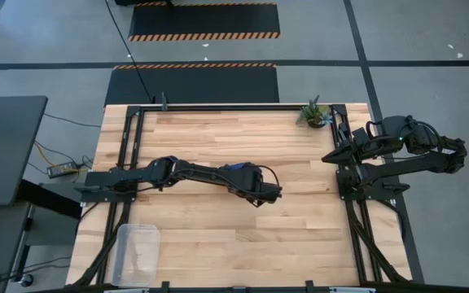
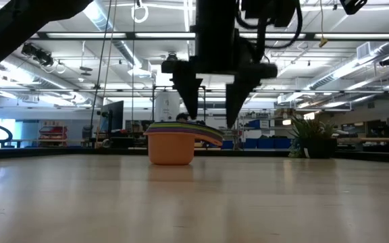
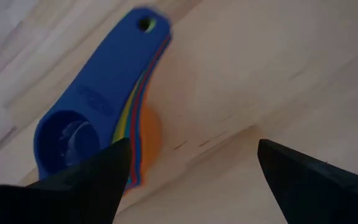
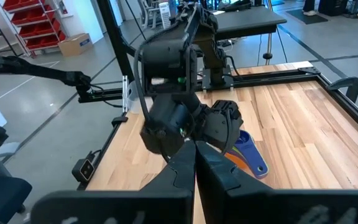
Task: Nest measuring cups in basket
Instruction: Put the stacked measuring cups into the transparent bin
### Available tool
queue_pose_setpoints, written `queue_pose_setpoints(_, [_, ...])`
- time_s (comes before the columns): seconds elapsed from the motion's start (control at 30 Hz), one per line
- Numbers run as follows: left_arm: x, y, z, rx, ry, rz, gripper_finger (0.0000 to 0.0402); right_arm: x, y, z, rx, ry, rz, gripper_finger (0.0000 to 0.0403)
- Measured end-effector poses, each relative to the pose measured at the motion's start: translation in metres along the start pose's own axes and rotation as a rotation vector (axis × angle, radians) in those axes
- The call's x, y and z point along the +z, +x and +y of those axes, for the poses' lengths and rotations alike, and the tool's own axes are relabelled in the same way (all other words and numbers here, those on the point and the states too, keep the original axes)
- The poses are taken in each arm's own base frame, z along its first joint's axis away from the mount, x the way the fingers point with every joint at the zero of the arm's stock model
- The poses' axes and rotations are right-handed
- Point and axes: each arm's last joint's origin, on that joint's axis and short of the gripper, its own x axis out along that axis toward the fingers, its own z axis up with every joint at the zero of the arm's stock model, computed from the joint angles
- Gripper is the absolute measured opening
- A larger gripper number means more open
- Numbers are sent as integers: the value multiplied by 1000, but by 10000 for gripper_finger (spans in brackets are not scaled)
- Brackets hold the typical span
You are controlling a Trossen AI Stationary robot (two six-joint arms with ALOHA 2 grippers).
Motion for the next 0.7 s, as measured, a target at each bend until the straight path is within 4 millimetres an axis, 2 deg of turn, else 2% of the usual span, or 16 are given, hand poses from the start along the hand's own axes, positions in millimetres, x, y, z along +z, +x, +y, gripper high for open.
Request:
queue_pose_setpoints(0.13, [2, -4, -2, -43, -23, -2, 355, 0, 0, 0, 0, 0, 0, 17])
queue_pose_setpoints(0.7, [-5, 15, -6, -5, -4, 49, 355, 0, 0, 0, 0, 0, 0, 17])
